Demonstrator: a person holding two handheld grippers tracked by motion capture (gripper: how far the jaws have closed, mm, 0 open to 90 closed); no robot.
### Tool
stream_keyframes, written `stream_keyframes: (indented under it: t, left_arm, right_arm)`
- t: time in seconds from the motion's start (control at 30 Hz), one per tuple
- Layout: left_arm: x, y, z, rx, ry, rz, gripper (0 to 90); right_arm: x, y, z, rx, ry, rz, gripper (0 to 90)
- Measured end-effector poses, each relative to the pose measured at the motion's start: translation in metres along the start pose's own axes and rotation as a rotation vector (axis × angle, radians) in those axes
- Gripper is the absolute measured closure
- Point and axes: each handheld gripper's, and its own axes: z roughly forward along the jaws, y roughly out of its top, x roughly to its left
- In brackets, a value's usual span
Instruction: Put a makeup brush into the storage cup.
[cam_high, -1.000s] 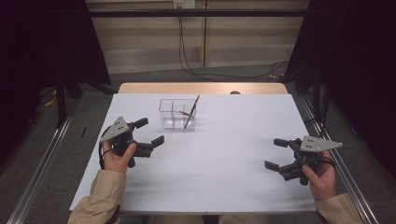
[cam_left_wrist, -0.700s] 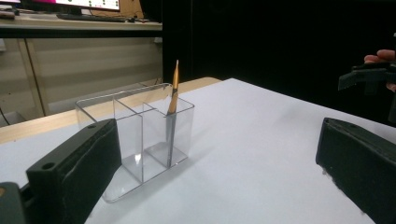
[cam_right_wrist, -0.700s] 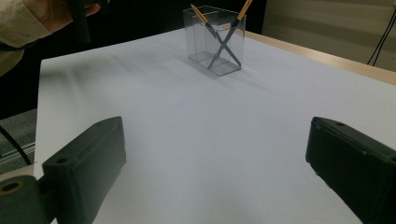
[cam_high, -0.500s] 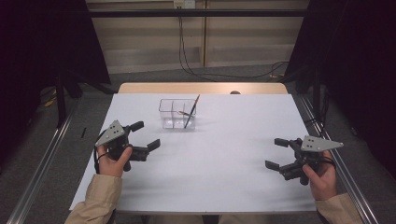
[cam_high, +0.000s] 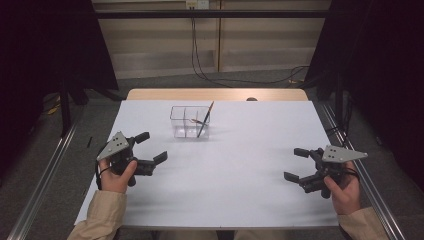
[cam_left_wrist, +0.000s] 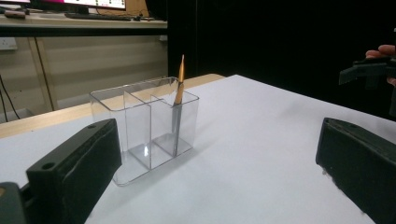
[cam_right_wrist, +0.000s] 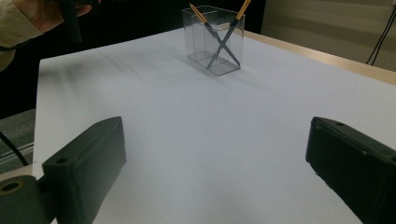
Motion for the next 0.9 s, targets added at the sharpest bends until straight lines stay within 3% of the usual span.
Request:
stream_keyframes:
  t: [0.9]
  left_arm:
    - [0.002, -0.006, -0.021, 0.012, 0.028, 0.002, 0.0]
  right_arm:
    - [0.0, 0.0, 0.0, 0.001, -0.004, -0.005, 4.3]
